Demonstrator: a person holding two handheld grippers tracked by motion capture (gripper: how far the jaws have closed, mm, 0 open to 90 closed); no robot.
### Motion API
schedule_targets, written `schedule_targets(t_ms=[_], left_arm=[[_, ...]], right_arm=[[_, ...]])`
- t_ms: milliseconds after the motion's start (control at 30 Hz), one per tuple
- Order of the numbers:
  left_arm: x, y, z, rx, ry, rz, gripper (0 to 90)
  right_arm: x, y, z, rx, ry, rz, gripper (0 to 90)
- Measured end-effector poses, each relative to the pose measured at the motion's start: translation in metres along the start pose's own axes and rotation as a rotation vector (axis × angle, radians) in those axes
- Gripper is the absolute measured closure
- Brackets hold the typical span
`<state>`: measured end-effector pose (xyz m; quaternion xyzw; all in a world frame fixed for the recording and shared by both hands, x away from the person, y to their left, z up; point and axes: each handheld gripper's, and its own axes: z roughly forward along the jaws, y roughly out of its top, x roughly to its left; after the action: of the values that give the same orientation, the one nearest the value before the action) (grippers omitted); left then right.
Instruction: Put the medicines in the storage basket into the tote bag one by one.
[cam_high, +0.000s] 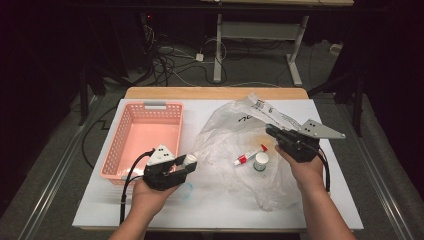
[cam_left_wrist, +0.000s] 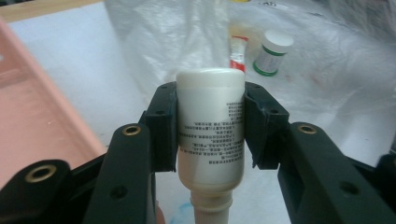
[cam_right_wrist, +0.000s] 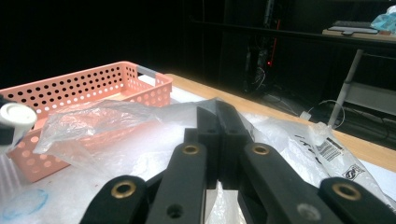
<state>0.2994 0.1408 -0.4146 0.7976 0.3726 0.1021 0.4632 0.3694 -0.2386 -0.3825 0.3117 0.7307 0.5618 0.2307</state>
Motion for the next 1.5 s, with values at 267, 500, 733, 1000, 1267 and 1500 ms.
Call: schedule_targets(t_ms=[267, 500, 733, 1000, 1267, 1500], left_arm=[[-0.023, 0.007, 0.017, 0.006, -0.050, 0.046, 58.1], [-0.037, 0.018, 0.034, -0.002, -0.079, 0.074, 58.1], [-0.047, 0.033, 0.058, -0.010, -0.076, 0.099, 58.1], [-0.049, 0.047, 0.089, -0.024, -0.063, 0.092, 58.0], [-0.050, 0.058, 0.130, 0.000, -0.043, 0.116, 58.0], [-0.044, 0.068, 0.164, 0.010, -0.001, 0.114, 57.9]], right_arm=[[0.000, -0.001, 0.001, 0.000, 0.002, 0.002, 90.0], [0.000, -0.001, 0.001, 0.001, 0.002, 0.004, 90.0], [0.002, 0.002, 0.001, -0.011, 0.006, 0.002, 90.0], [0.002, 0.001, 0.004, -0.008, 0.013, 0.004, 90.0], [0.003, 0.002, 0.003, -0.012, 0.013, 0.003, 90.0], [0.002, 0.002, 0.004, -0.012, 0.018, 0.007, 90.0]])
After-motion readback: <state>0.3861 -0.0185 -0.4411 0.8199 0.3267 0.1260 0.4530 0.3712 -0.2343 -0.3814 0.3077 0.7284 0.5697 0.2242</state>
